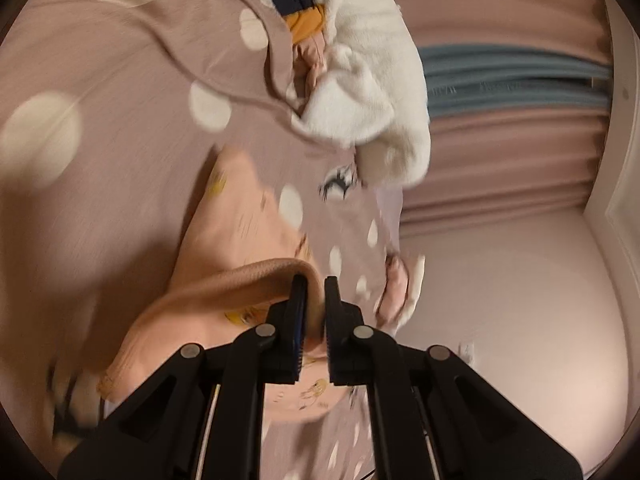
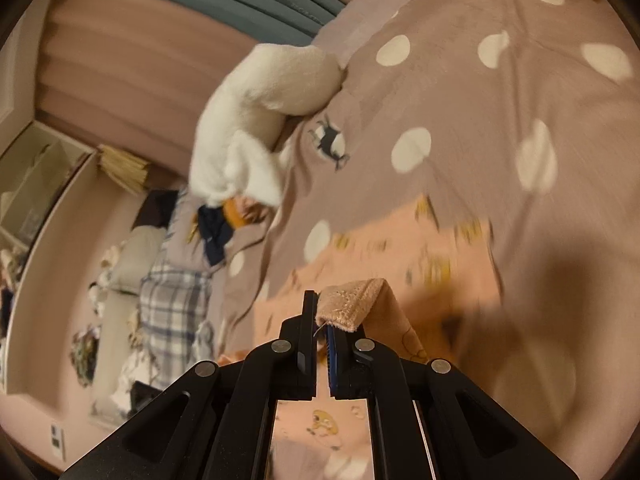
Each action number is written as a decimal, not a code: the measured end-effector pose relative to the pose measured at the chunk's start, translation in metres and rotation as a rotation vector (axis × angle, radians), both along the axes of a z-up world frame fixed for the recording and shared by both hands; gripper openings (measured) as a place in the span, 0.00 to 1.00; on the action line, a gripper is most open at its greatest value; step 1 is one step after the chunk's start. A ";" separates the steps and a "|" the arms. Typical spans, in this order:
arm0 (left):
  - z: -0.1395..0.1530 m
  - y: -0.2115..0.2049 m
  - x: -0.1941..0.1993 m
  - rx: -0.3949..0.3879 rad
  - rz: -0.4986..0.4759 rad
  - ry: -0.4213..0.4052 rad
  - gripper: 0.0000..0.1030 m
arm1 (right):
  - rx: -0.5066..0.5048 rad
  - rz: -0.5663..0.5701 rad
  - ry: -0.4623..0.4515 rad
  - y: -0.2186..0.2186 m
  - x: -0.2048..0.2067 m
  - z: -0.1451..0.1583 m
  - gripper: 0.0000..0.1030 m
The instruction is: Fold small clothes
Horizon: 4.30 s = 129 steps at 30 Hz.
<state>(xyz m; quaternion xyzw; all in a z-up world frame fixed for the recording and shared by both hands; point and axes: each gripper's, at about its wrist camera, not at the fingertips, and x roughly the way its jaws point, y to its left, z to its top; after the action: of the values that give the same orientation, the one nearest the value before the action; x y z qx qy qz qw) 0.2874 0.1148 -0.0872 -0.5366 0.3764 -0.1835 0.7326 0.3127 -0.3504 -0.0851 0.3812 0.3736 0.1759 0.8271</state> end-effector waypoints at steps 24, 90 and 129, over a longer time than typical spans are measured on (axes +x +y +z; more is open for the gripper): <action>-0.072 -0.019 -0.070 0.205 -0.164 0.195 0.90 | -0.182 0.008 0.255 -0.025 -0.071 -0.080 0.71; -0.035 -0.088 -0.108 0.342 -0.110 0.020 0.05 | 0.113 0.017 0.051 -0.001 -0.140 -0.104 0.07; -0.094 -0.094 0.013 0.224 -0.025 0.167 0.42 | -0.047 0.072 0.024 0.013 -0.140 -0.126 0.07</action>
<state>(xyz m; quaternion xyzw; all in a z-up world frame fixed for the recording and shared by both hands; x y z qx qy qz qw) 0.2999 0.0208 -0.1815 -0.4599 0.4610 -0.1042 0.7518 0.1728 -0.3371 -0.2110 0.3502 0.4011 0.1921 0.8244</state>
